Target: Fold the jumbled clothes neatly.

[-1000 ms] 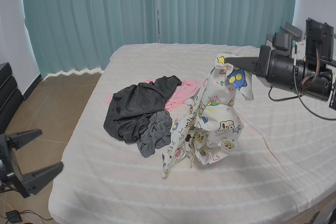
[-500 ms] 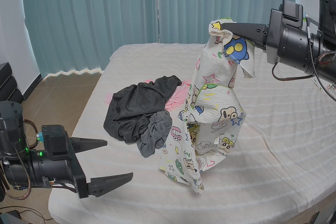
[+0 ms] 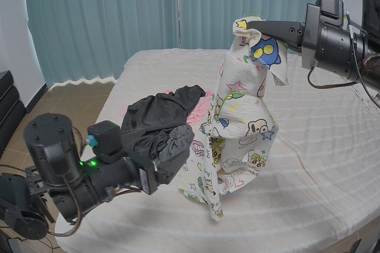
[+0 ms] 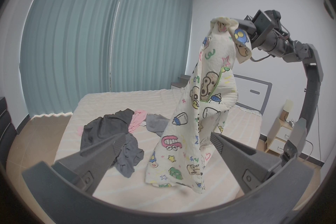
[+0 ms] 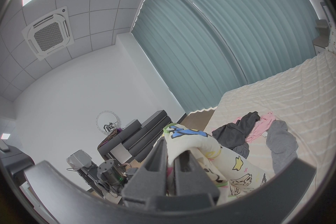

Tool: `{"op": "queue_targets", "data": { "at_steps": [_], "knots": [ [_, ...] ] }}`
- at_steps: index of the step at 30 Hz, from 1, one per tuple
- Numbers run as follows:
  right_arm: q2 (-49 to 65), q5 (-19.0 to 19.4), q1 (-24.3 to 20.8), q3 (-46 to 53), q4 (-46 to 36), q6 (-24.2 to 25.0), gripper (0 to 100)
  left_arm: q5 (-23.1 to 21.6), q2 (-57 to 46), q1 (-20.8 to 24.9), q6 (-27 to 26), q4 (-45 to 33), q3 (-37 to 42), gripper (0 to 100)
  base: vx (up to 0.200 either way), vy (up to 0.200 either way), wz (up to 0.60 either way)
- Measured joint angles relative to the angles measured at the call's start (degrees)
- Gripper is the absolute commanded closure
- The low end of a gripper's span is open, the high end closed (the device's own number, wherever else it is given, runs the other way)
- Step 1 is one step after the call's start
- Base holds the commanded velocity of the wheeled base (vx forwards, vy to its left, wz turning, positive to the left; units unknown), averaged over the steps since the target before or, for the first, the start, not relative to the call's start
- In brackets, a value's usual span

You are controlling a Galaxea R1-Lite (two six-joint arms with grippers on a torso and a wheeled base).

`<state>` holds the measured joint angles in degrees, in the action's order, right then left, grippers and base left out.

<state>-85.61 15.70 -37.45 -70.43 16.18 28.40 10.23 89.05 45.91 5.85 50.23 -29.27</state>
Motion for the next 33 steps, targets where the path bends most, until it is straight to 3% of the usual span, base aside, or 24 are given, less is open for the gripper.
{"op": "queue_targets", "data": {
  "at_steps": [9,21,33],
  "knots": [
    [0.06,-0.07,-0.30,-0.74,-1.34,-0.02,100,4.13,10.29,3.06,0.27,2.00,-6.08,0,0.000,0.000,0.00],
    [0.15,-0.07,-0.30,-0.72,-1.45,-0.02,100,16.04,20.02,3.60,3.96,2.40,-15.54,0,0.000,0.000,0.00],
    [0.15,-0.09,-0.09,-0.55,-1.34,-0.02,100,17.47,24.92,3.10,4.07,-0.37,-11.74,0,0.000,0.000,0.00]
  ]
}}
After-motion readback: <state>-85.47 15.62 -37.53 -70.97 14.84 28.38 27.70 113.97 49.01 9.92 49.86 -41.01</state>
